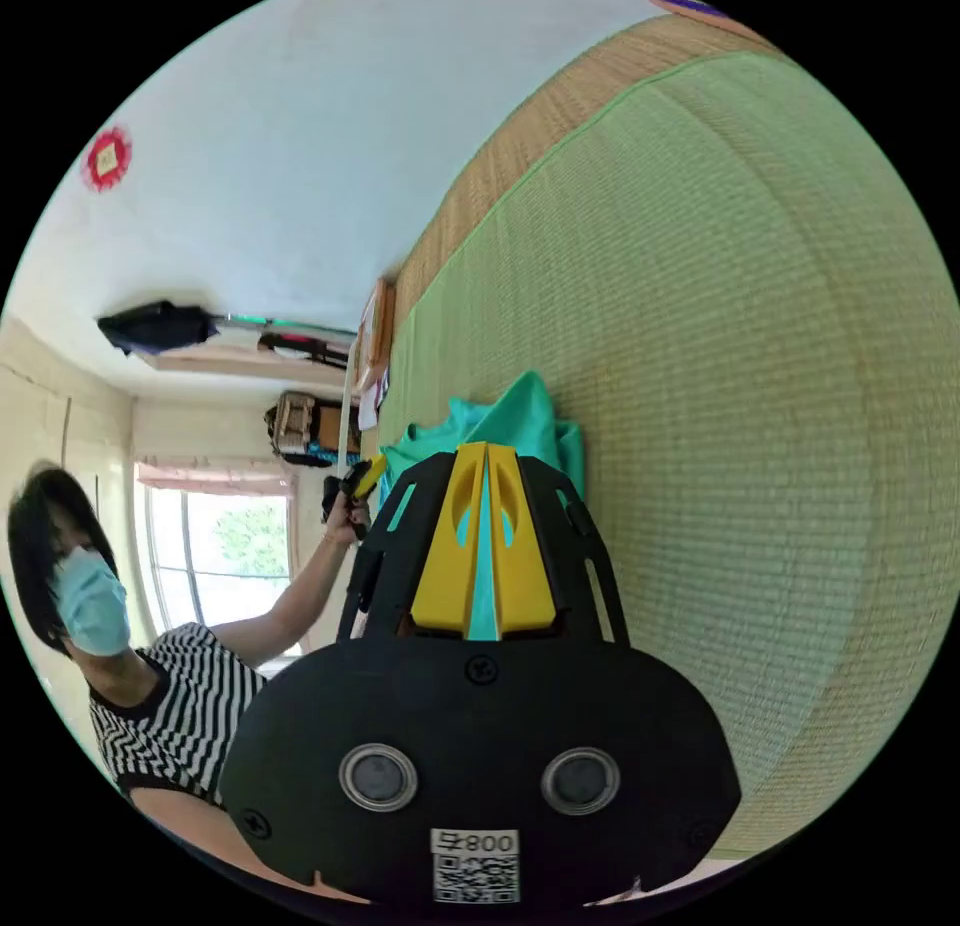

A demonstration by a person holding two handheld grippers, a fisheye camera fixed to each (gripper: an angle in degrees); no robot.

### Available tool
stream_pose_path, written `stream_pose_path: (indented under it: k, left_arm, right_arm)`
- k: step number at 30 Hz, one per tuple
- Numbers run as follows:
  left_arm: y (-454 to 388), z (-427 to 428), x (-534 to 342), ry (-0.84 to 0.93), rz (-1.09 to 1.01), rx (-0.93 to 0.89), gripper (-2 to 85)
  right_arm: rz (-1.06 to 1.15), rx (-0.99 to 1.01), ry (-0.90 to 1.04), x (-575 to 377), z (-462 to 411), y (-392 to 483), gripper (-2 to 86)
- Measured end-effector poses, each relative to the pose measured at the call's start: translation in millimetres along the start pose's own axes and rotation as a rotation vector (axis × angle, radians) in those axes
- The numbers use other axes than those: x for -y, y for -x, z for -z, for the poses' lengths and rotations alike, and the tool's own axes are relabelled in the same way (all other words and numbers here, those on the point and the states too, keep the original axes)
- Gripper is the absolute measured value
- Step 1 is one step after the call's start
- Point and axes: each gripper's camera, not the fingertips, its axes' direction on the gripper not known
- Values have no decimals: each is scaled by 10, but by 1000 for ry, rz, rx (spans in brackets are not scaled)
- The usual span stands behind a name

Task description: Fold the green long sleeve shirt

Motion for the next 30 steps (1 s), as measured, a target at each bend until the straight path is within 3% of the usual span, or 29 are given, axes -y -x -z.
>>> stream_pose_path:
  k: [6, 16, 30]
  left_arm:
    - [-332, -150, -210, 58, -75, -1, 8]
    - [-1033, -916, -168, 324, -285, 171, 3]
    - [-1455, -991, 96, 232, -322, 229, 3]
  right_arm:
    - [147, -196, 172, 365, -664, 643, 0]
    - [170, -241, 153, 859, -661, 932, 1]
    - [171, -262, 76, 1209, -84, 1269, 1]
